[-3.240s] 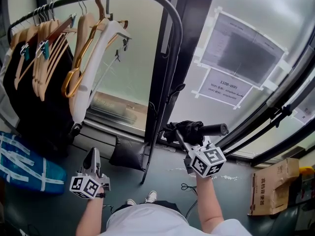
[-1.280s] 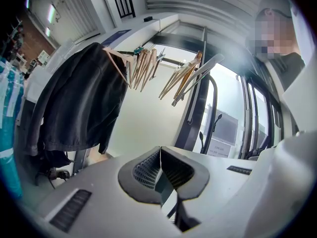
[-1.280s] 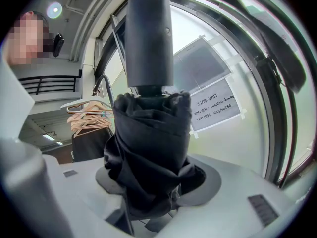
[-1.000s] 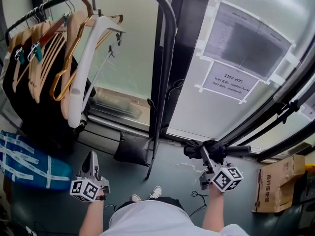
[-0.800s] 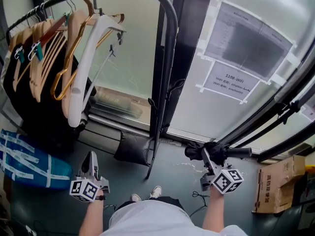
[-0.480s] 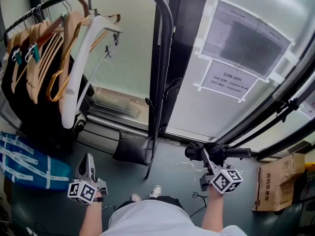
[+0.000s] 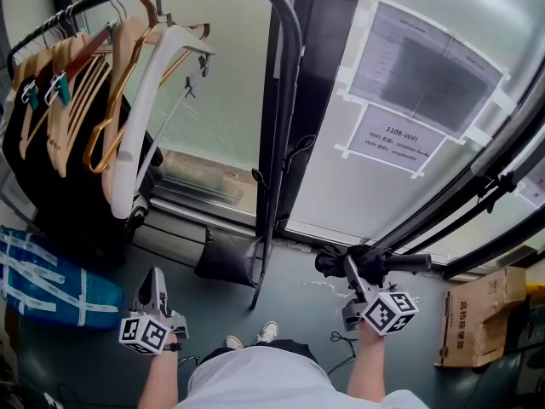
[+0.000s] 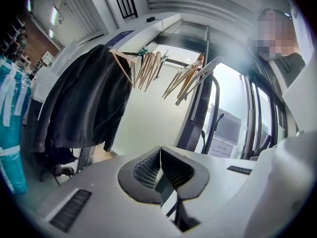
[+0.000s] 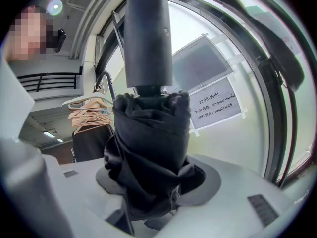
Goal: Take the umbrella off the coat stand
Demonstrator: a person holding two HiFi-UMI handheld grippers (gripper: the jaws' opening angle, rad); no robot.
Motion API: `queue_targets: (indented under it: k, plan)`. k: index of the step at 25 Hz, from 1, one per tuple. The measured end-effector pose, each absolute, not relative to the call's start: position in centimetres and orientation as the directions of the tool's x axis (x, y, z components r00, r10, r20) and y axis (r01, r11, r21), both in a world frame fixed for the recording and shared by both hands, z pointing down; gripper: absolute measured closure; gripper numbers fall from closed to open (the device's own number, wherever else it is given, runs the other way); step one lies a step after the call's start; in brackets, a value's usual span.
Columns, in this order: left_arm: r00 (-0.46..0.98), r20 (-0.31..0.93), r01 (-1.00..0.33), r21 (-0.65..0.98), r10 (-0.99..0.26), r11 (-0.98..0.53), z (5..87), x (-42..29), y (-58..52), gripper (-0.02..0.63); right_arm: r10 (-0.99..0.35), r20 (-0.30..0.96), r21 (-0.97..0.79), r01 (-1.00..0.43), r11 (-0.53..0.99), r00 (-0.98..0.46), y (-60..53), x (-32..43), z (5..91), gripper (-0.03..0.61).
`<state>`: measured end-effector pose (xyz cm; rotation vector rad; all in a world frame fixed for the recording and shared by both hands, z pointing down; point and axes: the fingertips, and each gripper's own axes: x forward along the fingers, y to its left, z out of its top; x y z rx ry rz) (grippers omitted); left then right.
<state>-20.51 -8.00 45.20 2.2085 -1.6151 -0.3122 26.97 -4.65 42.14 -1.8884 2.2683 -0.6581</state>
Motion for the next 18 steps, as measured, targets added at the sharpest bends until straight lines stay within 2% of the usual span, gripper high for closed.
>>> queue_targets:
  k: [18]
  plan:
    - [0.317,0.071,-0.862,0.437,-0.946,-0.257,46.3,-20.8,-7.2,0.589,-0.957,0.180,-0.402,-0.905,0.141,-0.229,-4.5,26.0,41.7,0.331]
